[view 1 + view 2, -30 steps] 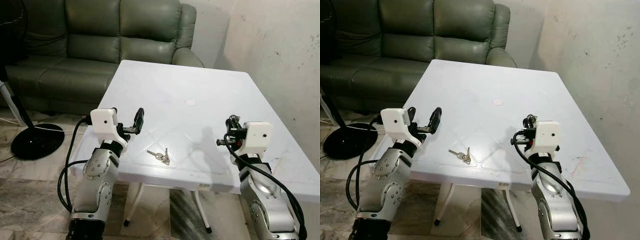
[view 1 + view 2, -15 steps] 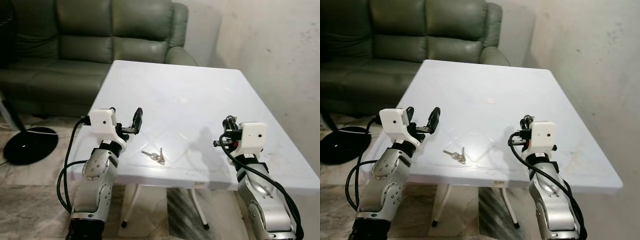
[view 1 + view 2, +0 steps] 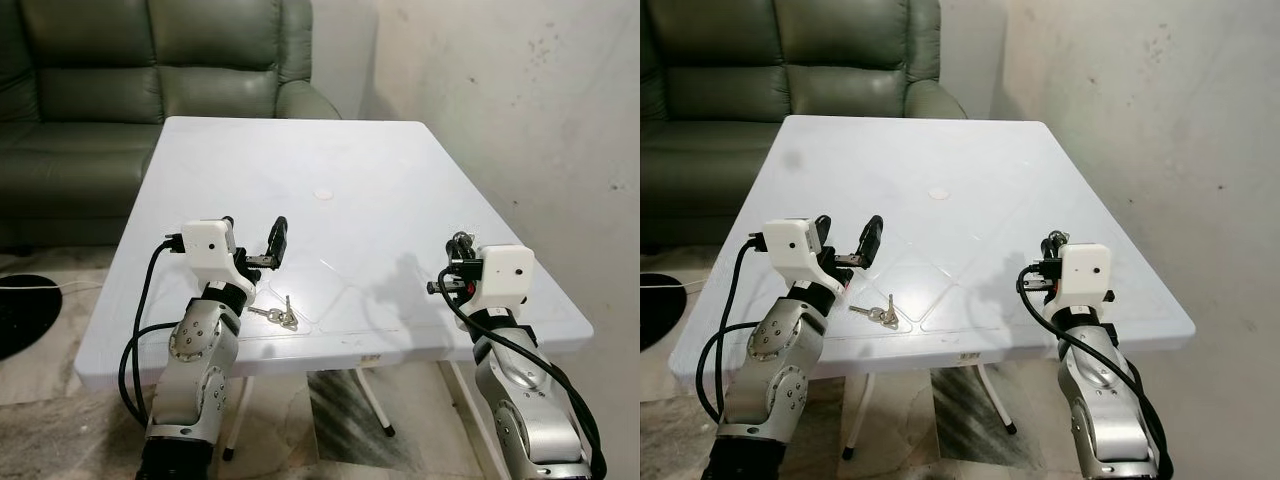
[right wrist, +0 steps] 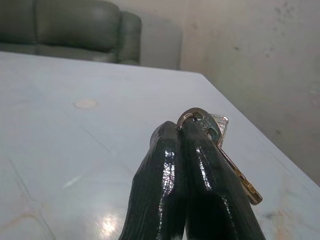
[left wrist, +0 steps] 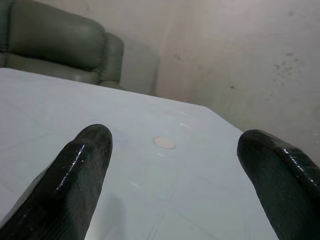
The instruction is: Hang keys on a hook
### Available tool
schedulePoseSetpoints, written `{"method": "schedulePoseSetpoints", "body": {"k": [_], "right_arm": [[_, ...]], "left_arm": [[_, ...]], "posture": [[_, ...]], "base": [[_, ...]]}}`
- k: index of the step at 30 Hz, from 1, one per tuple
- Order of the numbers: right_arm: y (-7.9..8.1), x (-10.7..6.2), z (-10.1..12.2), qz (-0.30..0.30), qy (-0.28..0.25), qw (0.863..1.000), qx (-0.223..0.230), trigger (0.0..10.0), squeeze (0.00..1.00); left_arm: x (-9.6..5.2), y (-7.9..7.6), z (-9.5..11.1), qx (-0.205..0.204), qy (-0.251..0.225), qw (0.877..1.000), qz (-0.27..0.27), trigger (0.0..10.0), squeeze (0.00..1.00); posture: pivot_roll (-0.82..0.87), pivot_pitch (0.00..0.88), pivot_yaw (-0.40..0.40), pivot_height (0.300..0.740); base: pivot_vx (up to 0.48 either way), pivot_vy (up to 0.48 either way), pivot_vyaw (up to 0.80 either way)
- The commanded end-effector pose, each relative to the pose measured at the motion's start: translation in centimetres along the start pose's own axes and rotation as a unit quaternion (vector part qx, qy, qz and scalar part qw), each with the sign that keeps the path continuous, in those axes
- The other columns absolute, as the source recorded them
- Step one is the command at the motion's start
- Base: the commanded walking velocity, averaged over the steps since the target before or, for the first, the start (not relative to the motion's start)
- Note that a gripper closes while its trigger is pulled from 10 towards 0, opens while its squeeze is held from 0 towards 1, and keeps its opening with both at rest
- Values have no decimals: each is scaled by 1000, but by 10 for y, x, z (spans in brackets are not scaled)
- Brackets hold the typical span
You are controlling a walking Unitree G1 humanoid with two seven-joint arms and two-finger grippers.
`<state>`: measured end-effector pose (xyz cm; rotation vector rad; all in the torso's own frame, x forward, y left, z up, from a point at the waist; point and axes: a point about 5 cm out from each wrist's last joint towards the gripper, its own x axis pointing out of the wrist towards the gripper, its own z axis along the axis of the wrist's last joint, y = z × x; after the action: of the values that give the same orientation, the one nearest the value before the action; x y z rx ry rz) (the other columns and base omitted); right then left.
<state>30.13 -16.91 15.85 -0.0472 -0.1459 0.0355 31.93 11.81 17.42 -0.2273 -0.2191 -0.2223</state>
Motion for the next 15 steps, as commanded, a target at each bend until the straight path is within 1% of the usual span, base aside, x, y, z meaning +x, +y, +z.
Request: {"method": "schedulePoseSetpoints", "body": {"k": [1,7,15], "right_arm": [[-4,2,2,-8,-3,1000,-1,10000,0],[-3,3,2,-6,-5,1000,-3,10000,0],[-2,2,1,-5,-4,1000,-4,10000,0]], "left_arm": [[3,-2,0,2,0,1000,-2,10000,0],[3,-2,1,18,-4,1000,-6,10000,0],[3,-2,0,19,-4,1000,-7,10000,0]], "posture": [[-21,19,-65,740],[-19,8,-62,740],[-16,1,-62,740]], "base": [[0,0,-719],[0,0,-717],[0,0,-719]]}}
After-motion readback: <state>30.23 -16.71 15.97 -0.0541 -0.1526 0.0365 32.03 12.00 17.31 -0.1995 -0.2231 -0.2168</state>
